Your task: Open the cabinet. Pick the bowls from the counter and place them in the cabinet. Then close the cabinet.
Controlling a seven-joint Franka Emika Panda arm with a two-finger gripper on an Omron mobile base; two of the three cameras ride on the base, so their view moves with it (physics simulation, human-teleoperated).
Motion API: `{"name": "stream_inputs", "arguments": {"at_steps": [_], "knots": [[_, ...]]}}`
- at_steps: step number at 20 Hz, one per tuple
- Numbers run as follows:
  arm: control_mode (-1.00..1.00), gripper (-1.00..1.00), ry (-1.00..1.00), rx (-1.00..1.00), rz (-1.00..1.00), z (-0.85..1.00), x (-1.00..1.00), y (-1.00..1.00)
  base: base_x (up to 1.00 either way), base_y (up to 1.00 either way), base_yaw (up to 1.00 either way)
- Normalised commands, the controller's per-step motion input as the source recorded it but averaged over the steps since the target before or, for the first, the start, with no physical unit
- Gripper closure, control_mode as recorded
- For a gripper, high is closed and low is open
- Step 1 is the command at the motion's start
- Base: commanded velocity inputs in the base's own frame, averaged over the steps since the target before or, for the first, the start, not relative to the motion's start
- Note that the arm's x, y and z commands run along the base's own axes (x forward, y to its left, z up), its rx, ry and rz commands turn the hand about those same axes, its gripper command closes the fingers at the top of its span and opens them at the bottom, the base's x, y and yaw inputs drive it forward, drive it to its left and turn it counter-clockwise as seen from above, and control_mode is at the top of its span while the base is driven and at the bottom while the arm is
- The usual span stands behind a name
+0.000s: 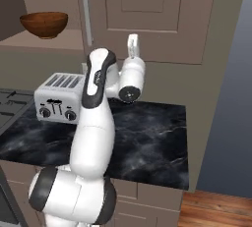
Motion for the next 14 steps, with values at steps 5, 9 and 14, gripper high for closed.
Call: {"name": "stream_inputs", "arguments": {"at_steps": [5, 9, 14], "knots": [[-1.0, -1.0, 0.14, 0.0, 0.01, 0.38, 1.0, 0.17, 0.0, 0.0, 0.0], [-1.0, -1.0, 0.22, 0.0, 0.0, 0.44, 0.94, 0.16, 0.0, 0.0, 0.0], [-1.0, -1.0, 0.32, 0.0, 0.0, 0.32, 0.56, 0.07, 0.0, 0.0, 0.0]]}}
